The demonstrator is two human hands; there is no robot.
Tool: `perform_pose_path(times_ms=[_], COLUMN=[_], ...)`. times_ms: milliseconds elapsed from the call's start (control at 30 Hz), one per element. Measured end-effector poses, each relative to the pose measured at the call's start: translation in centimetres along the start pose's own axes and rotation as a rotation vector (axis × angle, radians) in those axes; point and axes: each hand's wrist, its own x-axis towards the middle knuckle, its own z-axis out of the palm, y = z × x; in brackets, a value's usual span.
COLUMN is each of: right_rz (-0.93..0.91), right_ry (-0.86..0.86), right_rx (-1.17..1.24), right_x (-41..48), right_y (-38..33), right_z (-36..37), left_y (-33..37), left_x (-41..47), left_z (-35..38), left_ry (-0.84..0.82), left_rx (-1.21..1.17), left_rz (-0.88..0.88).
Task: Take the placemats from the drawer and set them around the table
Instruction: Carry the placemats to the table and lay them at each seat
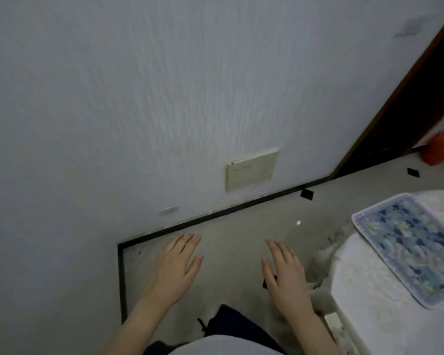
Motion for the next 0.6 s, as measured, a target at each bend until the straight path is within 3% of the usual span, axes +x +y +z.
perform_pose_path(times_ms=[267, 500, 600], right_rz=[0.159, 0.422, 0.546], right_ry=[0.235, 0.294, 0.334], right_rx=[-0.047, -0.083, -0.089], right_x=[12.7, 18.3, 20.9], right_y=[3.3, 7.7, 9.3], right_z=[-6.3, -6.2, -6.0], left_y=[5.1, 8.3, 10.0], left_x=[20.4, 33.8, 39.5], left_z=[-1.2, 4.3, 6.8], left_ry=[-0.006, -0.207, -0.306], left_rx=[0.018, 0.037, 0.043], left_rz=[0.292, 0.537, 0.740])
